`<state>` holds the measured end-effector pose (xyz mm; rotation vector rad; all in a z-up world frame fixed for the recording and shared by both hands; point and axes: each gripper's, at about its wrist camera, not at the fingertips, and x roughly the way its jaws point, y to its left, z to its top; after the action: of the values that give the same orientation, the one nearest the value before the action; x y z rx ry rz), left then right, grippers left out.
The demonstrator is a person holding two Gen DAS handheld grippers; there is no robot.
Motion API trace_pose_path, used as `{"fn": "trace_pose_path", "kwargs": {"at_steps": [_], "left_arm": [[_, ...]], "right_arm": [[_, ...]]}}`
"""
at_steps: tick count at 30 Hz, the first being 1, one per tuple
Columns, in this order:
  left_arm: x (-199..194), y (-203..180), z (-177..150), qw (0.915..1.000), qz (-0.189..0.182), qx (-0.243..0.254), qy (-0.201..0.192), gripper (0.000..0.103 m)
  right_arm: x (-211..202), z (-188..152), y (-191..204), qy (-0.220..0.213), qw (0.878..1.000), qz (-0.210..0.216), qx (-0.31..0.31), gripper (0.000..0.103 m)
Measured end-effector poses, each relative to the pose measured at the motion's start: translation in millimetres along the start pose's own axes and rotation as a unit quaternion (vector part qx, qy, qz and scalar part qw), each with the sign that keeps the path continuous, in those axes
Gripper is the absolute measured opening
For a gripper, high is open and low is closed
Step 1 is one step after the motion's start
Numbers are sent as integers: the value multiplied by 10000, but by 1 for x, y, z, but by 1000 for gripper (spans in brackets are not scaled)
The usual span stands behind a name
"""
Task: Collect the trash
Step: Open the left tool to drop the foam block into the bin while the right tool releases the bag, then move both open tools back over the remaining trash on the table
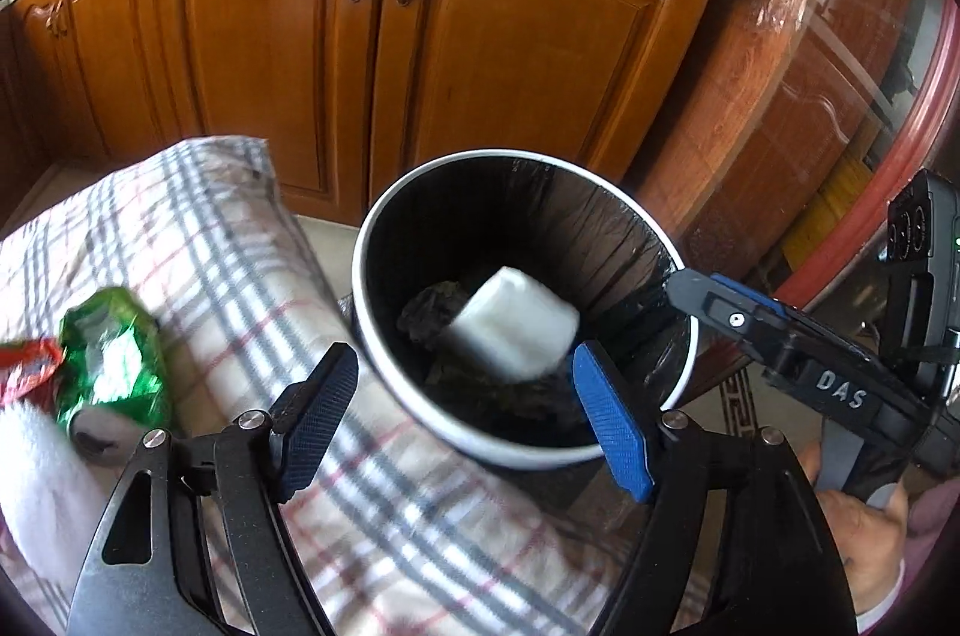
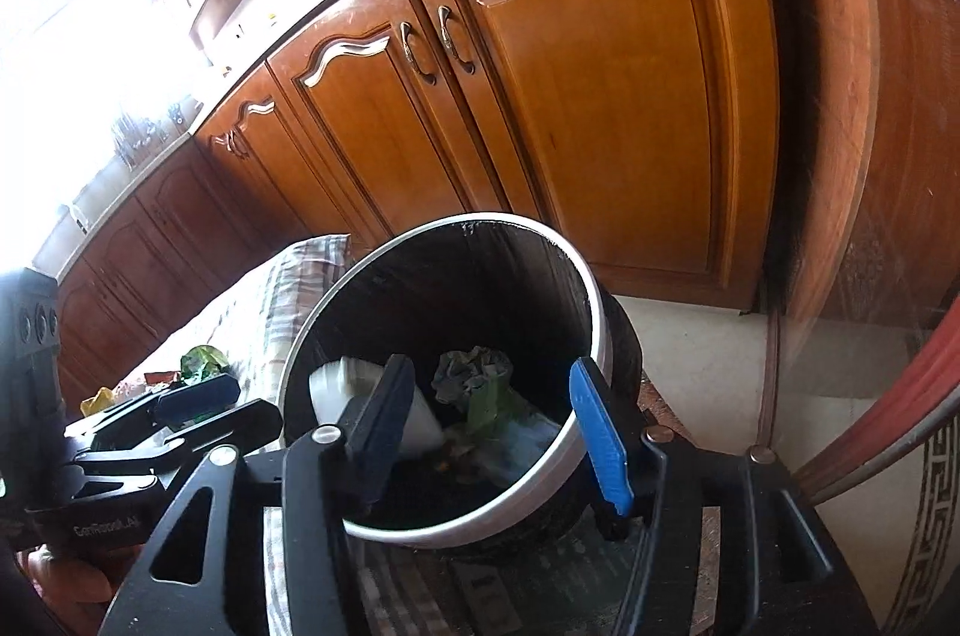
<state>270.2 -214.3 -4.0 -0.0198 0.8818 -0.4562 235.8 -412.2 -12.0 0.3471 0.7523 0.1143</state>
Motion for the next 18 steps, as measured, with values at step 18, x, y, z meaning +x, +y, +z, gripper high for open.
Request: {"fn": "trace_pose_path", "kwargs": {"at_steps": [18], "left_arm": [[-89, 76, -92, 9955, 373, -795, -370, 76]], "right_arm": [[-26, -54, 62, 29, 9978, 666, -27, 89]]}}
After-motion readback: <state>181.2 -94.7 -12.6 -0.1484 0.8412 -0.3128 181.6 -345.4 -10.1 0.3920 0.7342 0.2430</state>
